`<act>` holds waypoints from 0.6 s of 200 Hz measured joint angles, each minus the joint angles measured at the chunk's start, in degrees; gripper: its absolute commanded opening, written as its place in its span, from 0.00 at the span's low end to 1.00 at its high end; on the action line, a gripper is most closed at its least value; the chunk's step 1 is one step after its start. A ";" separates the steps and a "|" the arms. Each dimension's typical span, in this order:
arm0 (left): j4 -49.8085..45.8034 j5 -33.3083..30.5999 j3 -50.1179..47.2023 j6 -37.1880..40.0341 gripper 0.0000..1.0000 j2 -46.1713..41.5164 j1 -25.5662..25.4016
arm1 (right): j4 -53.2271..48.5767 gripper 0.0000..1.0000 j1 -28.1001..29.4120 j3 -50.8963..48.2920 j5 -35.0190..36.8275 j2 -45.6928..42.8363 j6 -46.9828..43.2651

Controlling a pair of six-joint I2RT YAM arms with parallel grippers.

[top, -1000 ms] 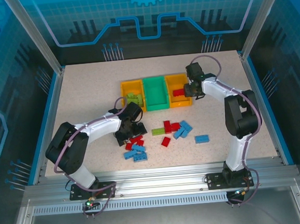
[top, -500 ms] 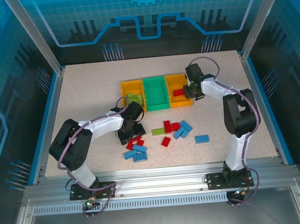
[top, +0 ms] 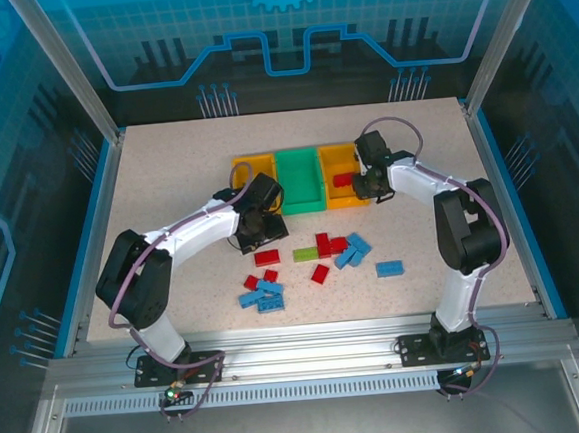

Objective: Sort the legos into containers by color

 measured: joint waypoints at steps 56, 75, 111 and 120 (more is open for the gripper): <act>-0.90 0.07 -2.75 2.14 0.94 0.00 -0.04 | -0.04 0.31 -0.31 0.00 0.00 0.00 0.22; -0.98 0.07 -4.07 2.14 0.95 0.02 -0.35 | -0.04 0.31 -0.57 0.00 0.00 0.00 0.22; -1.18 0.07 -4.02 2.40 0.91 2.03 -1.97 | -0.09 0.32 -0.76 0.00 0.00 0.00 0.24; -1.22 0.04 -3.98 2.54 0.90 3.08 -2.29 | -0.09 0.32 -0.76 0.00 0.00 0.00 0.37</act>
